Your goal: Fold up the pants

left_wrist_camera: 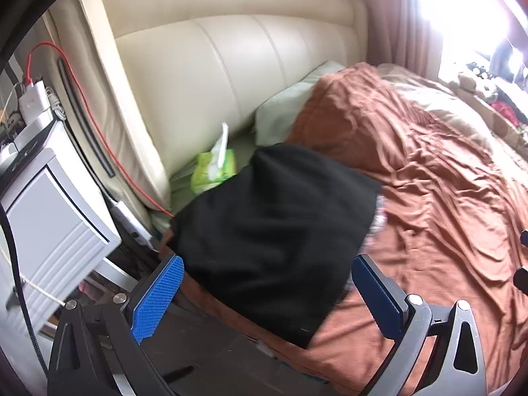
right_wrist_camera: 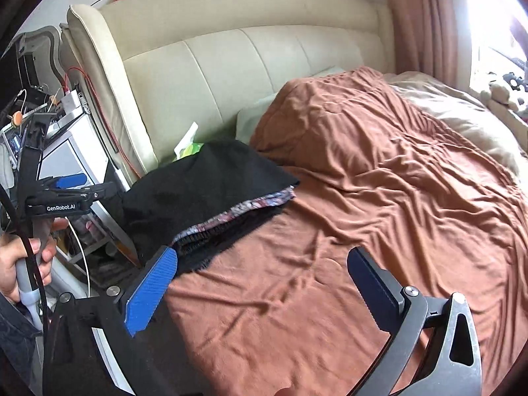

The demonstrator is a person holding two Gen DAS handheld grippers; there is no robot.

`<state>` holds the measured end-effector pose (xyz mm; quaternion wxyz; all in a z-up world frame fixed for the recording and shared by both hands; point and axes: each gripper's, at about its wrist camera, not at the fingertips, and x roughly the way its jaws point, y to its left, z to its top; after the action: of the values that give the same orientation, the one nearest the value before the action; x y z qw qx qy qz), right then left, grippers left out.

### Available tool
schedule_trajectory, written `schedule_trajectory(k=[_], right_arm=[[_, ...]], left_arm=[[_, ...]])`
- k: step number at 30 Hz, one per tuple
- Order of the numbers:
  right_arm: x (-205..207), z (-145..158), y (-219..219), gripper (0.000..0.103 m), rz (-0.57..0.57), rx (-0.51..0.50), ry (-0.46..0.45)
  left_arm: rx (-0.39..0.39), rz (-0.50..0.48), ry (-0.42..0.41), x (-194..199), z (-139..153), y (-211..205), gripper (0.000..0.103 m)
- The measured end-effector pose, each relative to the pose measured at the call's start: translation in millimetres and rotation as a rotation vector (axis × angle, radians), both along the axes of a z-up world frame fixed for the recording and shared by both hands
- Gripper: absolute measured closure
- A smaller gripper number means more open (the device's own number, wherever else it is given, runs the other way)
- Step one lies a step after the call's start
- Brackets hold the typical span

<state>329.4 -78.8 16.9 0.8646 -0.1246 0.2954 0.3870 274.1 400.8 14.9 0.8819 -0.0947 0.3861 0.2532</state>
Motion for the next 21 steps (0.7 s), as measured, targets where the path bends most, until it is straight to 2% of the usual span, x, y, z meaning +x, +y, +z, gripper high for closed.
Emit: schedule_trajectory(k=[15,21], right_arm=[[-75,51,-113,0.000,-0.068,0.049,-0.092],[-110,67,-153,0.000,-0.088,0.075,-0.124]], left_arm=[[0.007,-0.082,-0.141,-53,53,-116,0.000],[-0.002,-0.123,-0.207,-79,65,-153,0.000]])
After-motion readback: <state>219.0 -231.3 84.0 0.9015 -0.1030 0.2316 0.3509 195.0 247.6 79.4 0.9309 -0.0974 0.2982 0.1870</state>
